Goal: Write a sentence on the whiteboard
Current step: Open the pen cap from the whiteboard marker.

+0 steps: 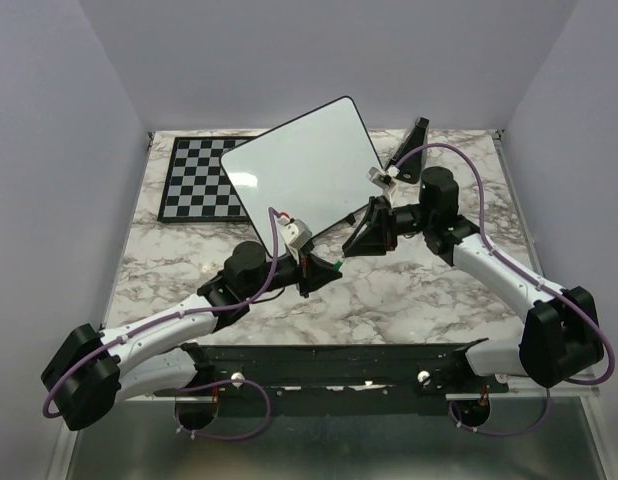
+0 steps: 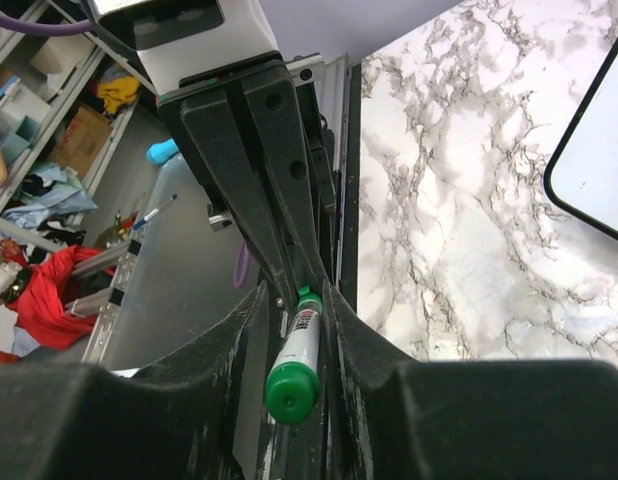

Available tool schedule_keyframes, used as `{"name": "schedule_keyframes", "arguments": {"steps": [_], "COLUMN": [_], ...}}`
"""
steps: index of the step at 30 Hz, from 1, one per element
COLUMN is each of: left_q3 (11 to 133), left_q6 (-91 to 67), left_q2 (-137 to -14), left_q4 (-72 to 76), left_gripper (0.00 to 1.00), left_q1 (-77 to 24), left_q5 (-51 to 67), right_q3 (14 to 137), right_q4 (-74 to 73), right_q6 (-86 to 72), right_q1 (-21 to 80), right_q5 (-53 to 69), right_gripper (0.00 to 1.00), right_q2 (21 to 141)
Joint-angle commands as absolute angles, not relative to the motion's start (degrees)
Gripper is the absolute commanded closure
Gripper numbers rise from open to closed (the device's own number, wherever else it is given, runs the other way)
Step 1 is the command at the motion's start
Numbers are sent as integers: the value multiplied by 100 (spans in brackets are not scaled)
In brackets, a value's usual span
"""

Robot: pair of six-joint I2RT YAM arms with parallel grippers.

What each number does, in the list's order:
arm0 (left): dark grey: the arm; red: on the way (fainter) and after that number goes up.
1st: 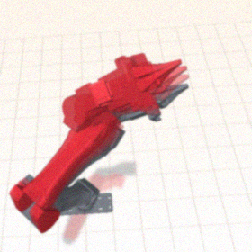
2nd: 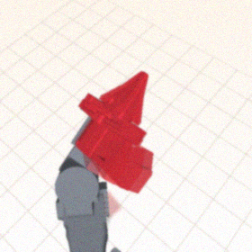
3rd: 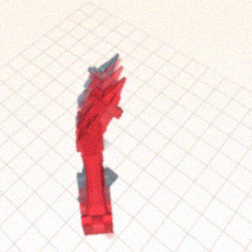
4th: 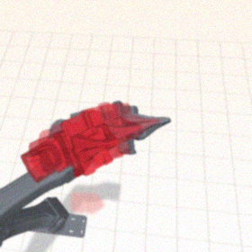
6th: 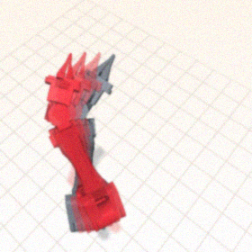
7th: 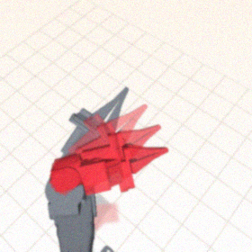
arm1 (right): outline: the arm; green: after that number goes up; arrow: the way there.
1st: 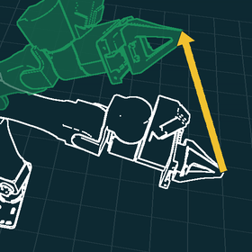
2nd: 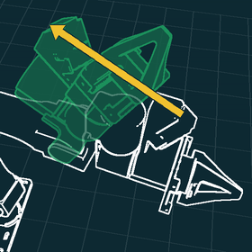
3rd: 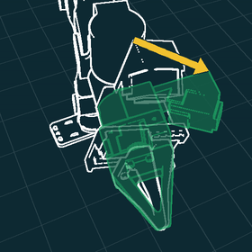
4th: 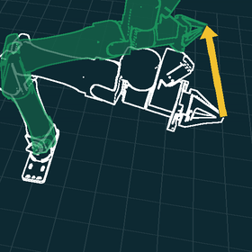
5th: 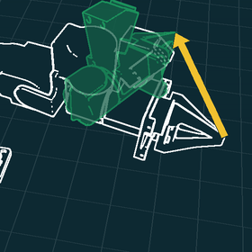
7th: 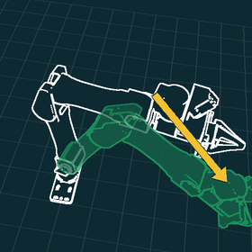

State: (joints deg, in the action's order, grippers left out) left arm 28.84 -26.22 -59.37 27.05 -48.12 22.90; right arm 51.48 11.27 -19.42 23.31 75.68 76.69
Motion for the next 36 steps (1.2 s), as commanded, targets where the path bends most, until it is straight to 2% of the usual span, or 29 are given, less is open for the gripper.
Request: {"name": "schedule_keyframes", "arguments": {"steps": [1,5,11,14,18,20,28,36], "left_q3": [3129,3164,3199,3217,3252,3243,3357,3375], "left_q6": [-2549,-2531,-2531,-2531,-2522,-2505,-2128,-2074], "left_q2": [-5924,-5941,-6020,-6064,-6108,-6100,-5863,-5739], "left_q4": [2567,2487,2470,2443,2426,2417,1794,1293], "left_gripper": [100,100,100,100,100,100,100,100], "left_q1": [-4834,-4834,-4834,-4834,-4834,-4834,-4834,-4825], "left_q5": [2215,2232,2294,2329,2347,2338,2259,2407], "right_q3": [5361,5396,5396,5388,5405,5405,5519,5528], "right_q4": [791,747,712,712,712,703,291,202], "right_q6": [-1644,-1617,-1608,-1608,-1608,-1608,-1293,-1239], "right_q1": [2373,2382,2373,2382,2382,2382,2382,2137], "right_q5": [7515,7550,7567,7594,7673,7725,7910,7445], "right_gripper": [67,69,67,70,86,99,99,100], "right_q2": [7602,7638,7646,7629,7646,7655,7647,7365]}}
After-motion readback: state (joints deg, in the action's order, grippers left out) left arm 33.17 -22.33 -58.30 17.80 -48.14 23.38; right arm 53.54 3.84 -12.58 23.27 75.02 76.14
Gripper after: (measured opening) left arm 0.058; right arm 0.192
